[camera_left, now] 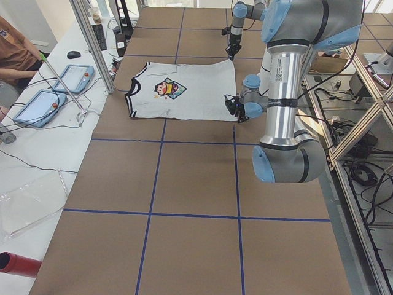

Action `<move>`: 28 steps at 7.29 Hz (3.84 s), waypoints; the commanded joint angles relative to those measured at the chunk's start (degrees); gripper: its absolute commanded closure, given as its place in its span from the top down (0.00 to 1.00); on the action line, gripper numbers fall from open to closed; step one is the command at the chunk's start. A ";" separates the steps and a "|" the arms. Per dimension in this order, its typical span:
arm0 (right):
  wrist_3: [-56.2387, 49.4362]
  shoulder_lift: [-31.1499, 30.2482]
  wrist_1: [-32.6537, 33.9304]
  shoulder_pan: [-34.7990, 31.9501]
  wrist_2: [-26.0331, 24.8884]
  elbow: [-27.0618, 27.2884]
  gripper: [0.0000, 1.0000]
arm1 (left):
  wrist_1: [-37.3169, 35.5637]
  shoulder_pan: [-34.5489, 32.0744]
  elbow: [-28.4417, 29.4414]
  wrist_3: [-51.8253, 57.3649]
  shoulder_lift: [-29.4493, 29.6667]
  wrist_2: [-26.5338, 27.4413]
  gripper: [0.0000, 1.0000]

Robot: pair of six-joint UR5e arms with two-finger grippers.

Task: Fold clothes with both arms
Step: 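Grasp the two hem corners with the left and right grippers, then lift the hem with both grippers and fold it up toward the collar, then lay the hem at the collar and open both grippers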

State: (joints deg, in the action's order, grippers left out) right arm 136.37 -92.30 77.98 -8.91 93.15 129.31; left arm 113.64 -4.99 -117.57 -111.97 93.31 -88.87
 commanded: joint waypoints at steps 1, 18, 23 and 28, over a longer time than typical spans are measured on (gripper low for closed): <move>0.04 0.01 -0.02 -0.06 0.01 -0.02 0.00 | -0.17 -0.02 -0.29 0.00 0.20 -0.16 0.00; -33.53 39.90 -3.13 -37.31 7.83 -49.62 0.00 | 6.49 -35.08 23.49 29.61 24.36 -4.55 0.00; -34.68 46.32 -11.61 -39.35 7.31 -64.25 0.00 | 18.44 -37.81 39.94 35.68 28.76 -3.94 0.00; -35.03 47.03 -14.43 -39.26 6.08 -68.03 0.00 | 23.55 -38.25 47.60 36.91 32.02 -3.85 0.00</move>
State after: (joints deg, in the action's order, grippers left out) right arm 101.36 -45.42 64.56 -48.24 99.50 62.74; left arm 136.70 -42.93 -70.67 -75.79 125.01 -92.79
